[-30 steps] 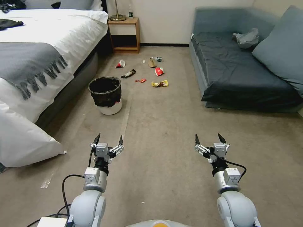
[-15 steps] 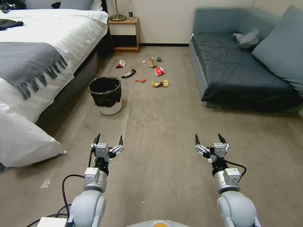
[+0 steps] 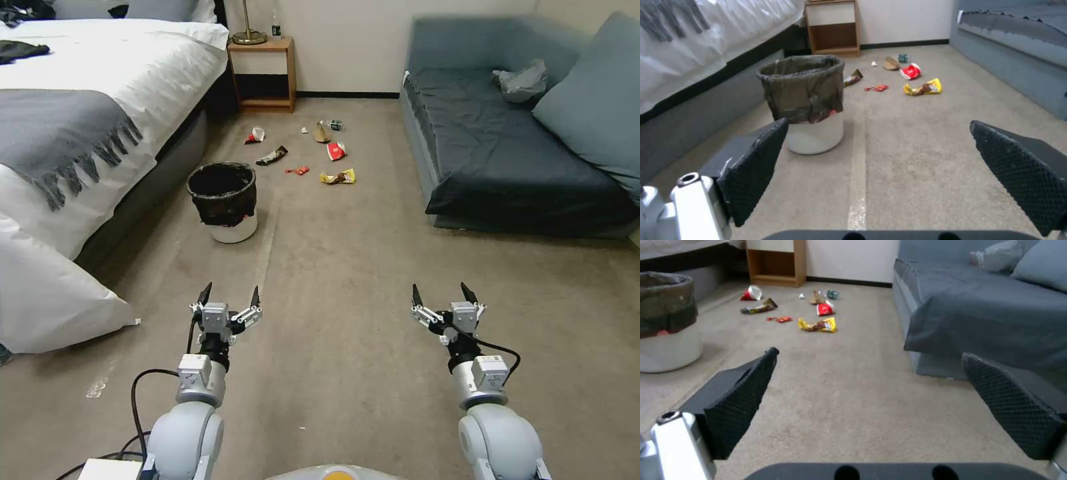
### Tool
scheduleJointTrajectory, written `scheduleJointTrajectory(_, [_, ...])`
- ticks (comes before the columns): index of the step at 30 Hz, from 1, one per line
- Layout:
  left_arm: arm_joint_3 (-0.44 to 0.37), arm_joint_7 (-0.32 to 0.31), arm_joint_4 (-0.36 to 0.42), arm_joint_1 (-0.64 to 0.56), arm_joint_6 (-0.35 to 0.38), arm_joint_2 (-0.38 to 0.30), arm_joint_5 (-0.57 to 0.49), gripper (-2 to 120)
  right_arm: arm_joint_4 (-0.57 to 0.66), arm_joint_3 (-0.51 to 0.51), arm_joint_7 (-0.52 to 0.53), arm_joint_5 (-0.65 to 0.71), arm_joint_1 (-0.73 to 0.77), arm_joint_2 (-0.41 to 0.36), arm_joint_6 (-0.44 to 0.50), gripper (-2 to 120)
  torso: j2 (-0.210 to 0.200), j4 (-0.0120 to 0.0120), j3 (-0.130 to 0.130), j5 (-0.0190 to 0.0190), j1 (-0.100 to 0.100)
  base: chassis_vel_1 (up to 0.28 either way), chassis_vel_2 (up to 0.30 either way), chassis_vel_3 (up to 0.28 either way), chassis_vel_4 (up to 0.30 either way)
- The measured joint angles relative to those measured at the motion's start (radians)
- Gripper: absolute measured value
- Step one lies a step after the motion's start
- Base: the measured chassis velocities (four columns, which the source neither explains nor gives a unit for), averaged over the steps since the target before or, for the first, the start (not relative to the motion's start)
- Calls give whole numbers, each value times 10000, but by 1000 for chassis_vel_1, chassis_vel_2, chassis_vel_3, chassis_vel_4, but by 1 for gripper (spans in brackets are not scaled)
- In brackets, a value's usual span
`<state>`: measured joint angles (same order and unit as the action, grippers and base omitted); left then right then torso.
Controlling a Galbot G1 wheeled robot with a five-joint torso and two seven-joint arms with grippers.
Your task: Pick up the trash can from the floor.
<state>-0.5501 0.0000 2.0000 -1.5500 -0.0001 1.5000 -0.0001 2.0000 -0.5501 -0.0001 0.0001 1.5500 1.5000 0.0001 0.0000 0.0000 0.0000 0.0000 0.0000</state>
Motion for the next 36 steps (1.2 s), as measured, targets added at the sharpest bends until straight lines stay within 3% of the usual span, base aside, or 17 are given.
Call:
scheduleJointTrajectory(8, [-6, 0, 13, -9, 0, 0, -4, 100, 0, 0, 0, 0, 5, 0, 0, 100, 0, 0, 0, -1, 0, 0, 0, 0, 0])
scheduleJointTrajectory(12, [-256, -119, 449, -401, -85, 1, -286, 100, 296, -30, -97, 118, 368, 2, 22, 100, 0, -1, 0, -3, 1, 0, 0, 0, 0])
scheduleJointTrajectory(13, [-611, -317, 1018, -940, -236, 1, -675, 100, 749, -89, -276, 325, 932, 12, 81, 100, 0, 0, 0, 0, 0, 0, 0, 0, 0])
scheduleJointTrajectory(15, [-742, -390, 1231, -1139, -293, 3, -818, 100, 887, -104, -327, 383, 1097, 14, 101, 100, 0, 0, 0, -1, -1, 0, 0, 0, 0])
scheduleJointTrajectory(18, [-1456, -783, 2404, -2244, -610, 7, -1628, 100, 1833, -225, -693, 801, 2225, 37, 243, 100, 0, 0, -1, 0, 0, 0, 0, 0, 0])
scheduleJointTrajectory(19, [-1456, -783, 2404, -2244, -610, 7, -1628, 100, 1833, -225, -693, 801, 2225, 37, 243, 100, 0, 0, -1, 0, 0, 0, 0, 0, 0])
scheduleJointTrajectory(20, [-1906, -1028, 3152, -2947, -811, 12, -2143, 100, 2381, -296, -910, 1044, 2889, 49, 328, 100, 0, -1, -1, -1, 0, 0, 0, 0, 0])
scheduleJointTrajectory(23, [-2254, -1115, 3631, -3414, -1017, -14, -2602, 100, 2943, -363, -1123, 1290, 3557, 63, 409, 100, 1, 6, -2, 8, -1, 0, 0, 0, 0])
scheduleJointTrajectory(27, [-2492, -712, 3522, -3413, -1296, -241, -3115, 100, 3917, -479, -1504, 1719, 4730, 88, 552, 100, 1, -4, -1, -2, -1, 0, 0, 0, 0])
scheduleJointTrajectory(36, [-2462, -717, 3151, -3314, -1527, -154, -3255, 100, 4123, -516, -1596, 1932, 4943, 45, 606, 100, 1, -1, 0, 0, 0, 0, 0, 0, 0])
